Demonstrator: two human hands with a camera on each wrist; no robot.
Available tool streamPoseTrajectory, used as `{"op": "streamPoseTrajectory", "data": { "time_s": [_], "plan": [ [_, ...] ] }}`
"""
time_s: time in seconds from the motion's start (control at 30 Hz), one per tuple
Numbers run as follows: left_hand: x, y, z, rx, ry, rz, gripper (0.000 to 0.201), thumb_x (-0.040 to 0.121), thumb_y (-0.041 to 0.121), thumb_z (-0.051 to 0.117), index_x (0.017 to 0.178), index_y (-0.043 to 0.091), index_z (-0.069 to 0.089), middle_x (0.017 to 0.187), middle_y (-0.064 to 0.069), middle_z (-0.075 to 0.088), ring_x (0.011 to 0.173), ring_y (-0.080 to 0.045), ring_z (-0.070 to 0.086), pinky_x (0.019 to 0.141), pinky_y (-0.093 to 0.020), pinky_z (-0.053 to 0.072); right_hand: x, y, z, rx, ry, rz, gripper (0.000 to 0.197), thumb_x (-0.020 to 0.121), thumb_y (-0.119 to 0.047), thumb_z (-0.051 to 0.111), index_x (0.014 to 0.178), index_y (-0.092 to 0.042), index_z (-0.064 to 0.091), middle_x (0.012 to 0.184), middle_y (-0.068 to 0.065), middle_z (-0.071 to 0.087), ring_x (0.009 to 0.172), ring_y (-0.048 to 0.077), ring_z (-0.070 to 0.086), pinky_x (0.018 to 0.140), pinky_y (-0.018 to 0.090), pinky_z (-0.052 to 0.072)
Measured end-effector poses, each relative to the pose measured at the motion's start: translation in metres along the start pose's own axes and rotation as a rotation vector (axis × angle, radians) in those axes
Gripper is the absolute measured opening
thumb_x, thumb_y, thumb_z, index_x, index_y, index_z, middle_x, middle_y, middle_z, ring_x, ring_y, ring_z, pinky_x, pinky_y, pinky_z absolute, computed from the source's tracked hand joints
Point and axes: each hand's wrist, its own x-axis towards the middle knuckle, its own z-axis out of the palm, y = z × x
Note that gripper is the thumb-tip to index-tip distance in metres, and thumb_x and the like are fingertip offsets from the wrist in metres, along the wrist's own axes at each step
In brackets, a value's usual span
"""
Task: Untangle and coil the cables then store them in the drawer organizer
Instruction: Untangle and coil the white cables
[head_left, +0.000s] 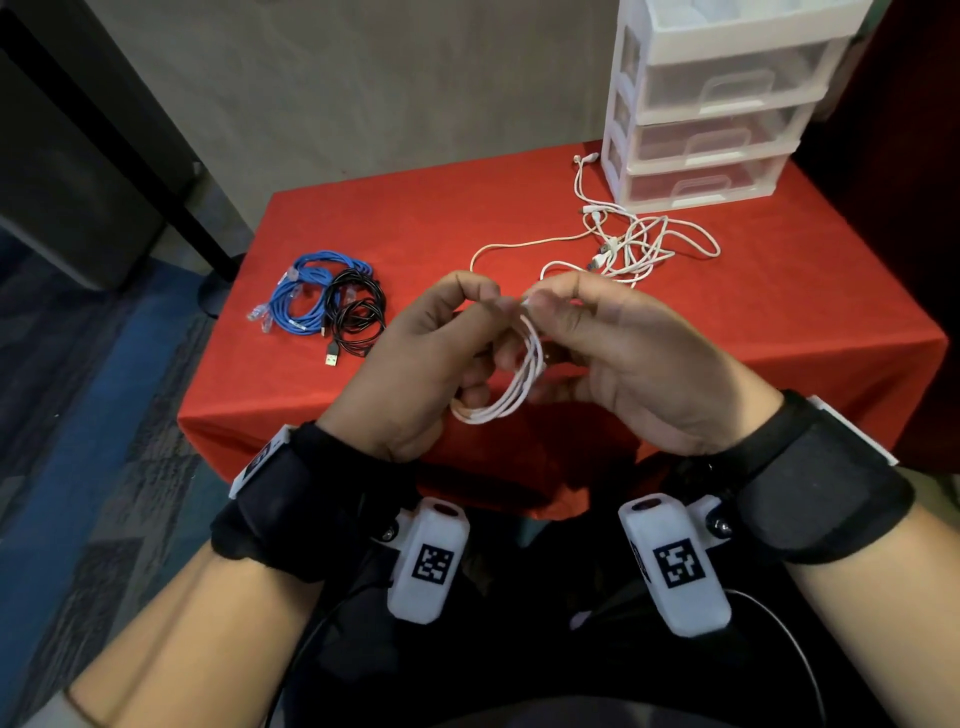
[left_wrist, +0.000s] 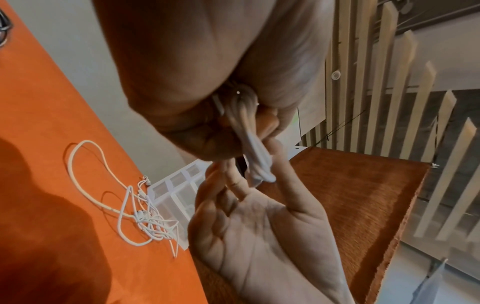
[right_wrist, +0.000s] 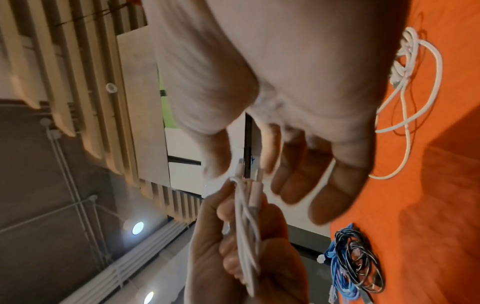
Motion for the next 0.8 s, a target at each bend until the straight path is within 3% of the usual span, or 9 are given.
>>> {"op": "streamPoseTrajectory", "data": {
  "time_s": [0.1,0.23,0.33,0.43,0.63,0.8],
  "plan": [
    [0.001,0.000,0.001,0.001,-0.001,0.004,0.013,0.102,0.012,0.052,0.092,0.020,0.048,0.055,0.002,0.049,0.041,-0.006,0.028,0.038,-0.017,0.027,-0.002,0.001,0.000,-0.025,-0.017,0.014,0.029,0.083,-0.023,0.071,0.105,-0.007,0.064,0.102,0.016,0.071,0.100,0.029,0.063,0.084,0.046,0.049],
    [0.001,-0.002,0.000,-0.034,-0.062,0.057,0.008,0.099,0.017,0.056,0.095,0.017,0.050,0.061,0.001,0.052,0.043,-0.005,0.032,0.043,-0.019,0.038,0.002,0.001,-0.003,0.028,-0.017,-0.019,0.015,0.086,-0.016,0.071,0.098,-0.010,0.063,0.100,0.020,0.065,0.097,0.030,0.058,0.083,0.041,0.047],
    [0.003,-0.003,-0.012,-0.052,-0.088,0.082,0.009,0.095,0.022,0.062,0.098,0.014,0.059,0.072,-0.002,0.058,0.056,-0.009,0.047,0.060,-0.027,0.052,0.005,-0.001,-0.008,0.066,-0.008,-0.036,0.014,0.088,-0.014,0.068,0.100,-0.009,0.064,0.090,0.011,0.063,0.084,0.020,0.059,0.076,0.031,0.050],
    [0.001,-0.005,-0.027,-0.028,-0.127,0.042,0.016,0.095,0.017,0.060,0.108,0.009,0.061,0.083,-0.006,0.066,0.071,-0.015,0.061,0.073,-0.031,0.054,0.010,0.002,-0.016,0.060,-0.004,-0.033,0.006,0.089,-0.014,0.067,0.093,-0.010,0.064,0.082,0.003,0.061,0.076,0.013,0.057,0.070,0.026,0.051],
    [0.002,-0.011,-0.040,0.084,-0.061,-0.030,0.019,0.092,0.015,0.063,0.108,0.006,0.065,0.090,-0.010,0.071,0.080,-0.015,0.065,0.068,-0.031,0.058,0.021,0.019,-0.015,0.010,-0.047,0.008,0.005,0.092,-0.014,0.067,0.096,-0.012,0.066,0.083,0.003,0.059,0.075,0.013,0.056,0.073,0.028,0.051],
    [0.003,-0.030,-0.044,0.084,0.022,-0.069,0.016,0.097,0.013,0.061,0.111,0.004,0.063,0.087,-0.005,0.072,0.079,-0.013,0.067,0.065,-0.031,0.058,0.032,0.033,-0.016,-0.213,0.016,-0.058,0.003,0.096,-0.010,0.068,0.098,-0.009,0.067,0.073,-0.001,0.062,0.064,0.011,0.055,0.063,0.022,0.048]
  ]
}}
